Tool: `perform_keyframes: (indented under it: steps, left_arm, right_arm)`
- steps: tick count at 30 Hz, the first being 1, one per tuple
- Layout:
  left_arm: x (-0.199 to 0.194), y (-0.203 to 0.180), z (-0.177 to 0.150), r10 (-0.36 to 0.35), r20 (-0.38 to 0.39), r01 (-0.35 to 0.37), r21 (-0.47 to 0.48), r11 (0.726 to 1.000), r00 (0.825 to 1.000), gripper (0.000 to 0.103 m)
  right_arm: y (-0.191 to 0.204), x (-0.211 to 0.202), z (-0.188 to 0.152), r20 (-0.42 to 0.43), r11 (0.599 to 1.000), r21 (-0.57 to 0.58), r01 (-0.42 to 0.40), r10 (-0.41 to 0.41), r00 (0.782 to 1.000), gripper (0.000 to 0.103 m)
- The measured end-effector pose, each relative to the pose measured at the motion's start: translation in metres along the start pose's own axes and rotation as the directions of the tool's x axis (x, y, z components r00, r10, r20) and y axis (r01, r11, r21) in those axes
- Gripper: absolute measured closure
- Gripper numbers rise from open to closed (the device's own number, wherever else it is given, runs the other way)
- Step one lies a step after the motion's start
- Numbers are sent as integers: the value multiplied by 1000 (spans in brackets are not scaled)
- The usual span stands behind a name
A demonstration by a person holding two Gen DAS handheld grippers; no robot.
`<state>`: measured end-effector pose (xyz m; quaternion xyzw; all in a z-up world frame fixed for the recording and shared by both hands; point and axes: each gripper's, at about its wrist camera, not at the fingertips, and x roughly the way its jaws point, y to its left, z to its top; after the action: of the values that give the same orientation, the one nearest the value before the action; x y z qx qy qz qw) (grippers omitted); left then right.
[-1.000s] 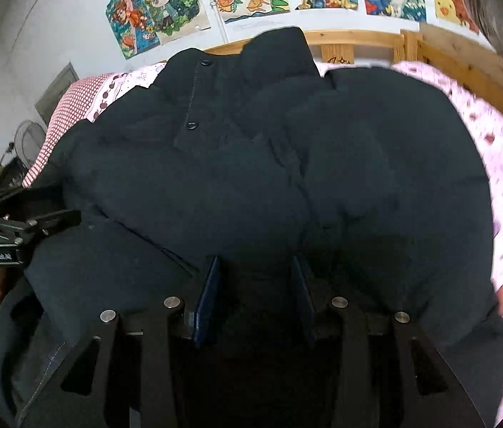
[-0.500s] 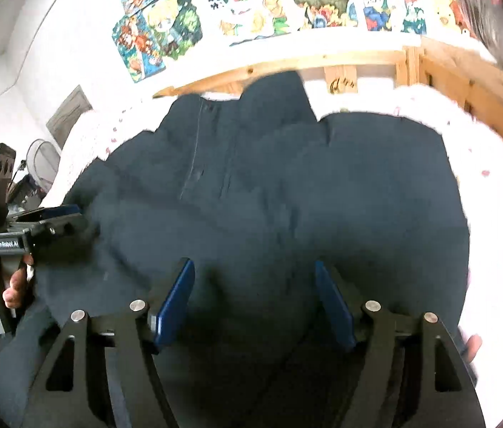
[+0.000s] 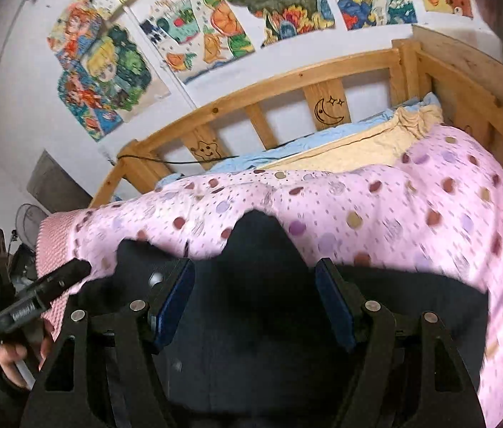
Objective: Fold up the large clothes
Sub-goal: 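Close the left gripper on the hem while the right gripper holds the hem, then lift the hem with both grippers and fold it over toward the collar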
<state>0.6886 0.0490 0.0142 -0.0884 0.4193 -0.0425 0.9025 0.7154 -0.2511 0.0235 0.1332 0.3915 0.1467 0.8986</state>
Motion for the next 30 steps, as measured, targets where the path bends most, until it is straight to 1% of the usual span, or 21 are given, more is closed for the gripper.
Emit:
perform_keyframes:
  steps: [2, 3, 4, 5, 6, 7, 8, 9, 11, 15, 18, 23, 27, 30]
  left_arm:
    - [19, -1, 2, 0, -26, 0, 4, 1000, 1000, 16]
    - [25, -2, 3, -3, -34, 3, 6, 1000, 999, 19]
    - [32, -4, 3, -9, -45, 9, 7, 1000, 999, 21]
    - [38, -4, 4, -22, -51, 22, -2, 1000, 998, 30]
    - [40, -3, 4, -41, -53, 40, -15, 999, 998, 47]
    - [42, -1, 5, -71, -53, 69, -41, 997, 996, 57]
    - [43, 1, 6, -97, -55, 93, -69, 993, 994, 74]
    - [42, 1, 6, -99, -52, 95, -82, 992, 994, 82]
    - [36, 0, 6, -100, -42, 97, -85, 992, 994, 89]
    - [7, -2, -3, -122, 19, 123, -80, 989, 992, 93]
    - [-20, -3, -13, -130, 55, 134, -60, 989, 990, 95]
    - [-70, -2, -45, -145, 102, 147, -9, 989, 984, 97]
    - [-91, 2, -72, -155, 100, 156, 5, 988, 983, 98]
    - [-95, 2, -94, -137, 74, 135, 39, 990, 988, 99]
  right_arm:
    - [3, 22, 11, -22, 1000, 5, 15, -15, 1000, 41]
    - [3, 28, 14, -29, 1000, 5, 24, -24, 999, 46]
    - [3, 37, 16, -30, 999, 9, 33, -33, 999, 49]
    - [3, 42, 18, -35, 999, 12, 36, -35, 999, 53]
    - [4, 50, 18, -41, 999, 19, 37, -37, 998, 64]
    - [3, 52, 17, -40, 999, 28, 35, -34, 999, 71]
    - [1, 51, 14, -31, 999, 36, 41, -40, 999, 81]
    - [1, 48, 11, -18, 999, 36, 36, -35, 999, 84]
    - [2, 42, 7, 0, 999, 19, 31, -31, 1000, 88]
    - [1, 7, -5, 55, 1000, -15, 21, -20, 998, 93]
    - [2, -24, -18, 91, 998, -58, 31, -26, 996, 95]
    - [0, -73, -45, 146, 993, -114, 27, -10, 989, 98]
    - [-10, -98, -73, 166, 993, -117, 13, 7, 986, 98]
    - [-19, -102, -93, 157, 993, -119, 21, -2, 988, 99]
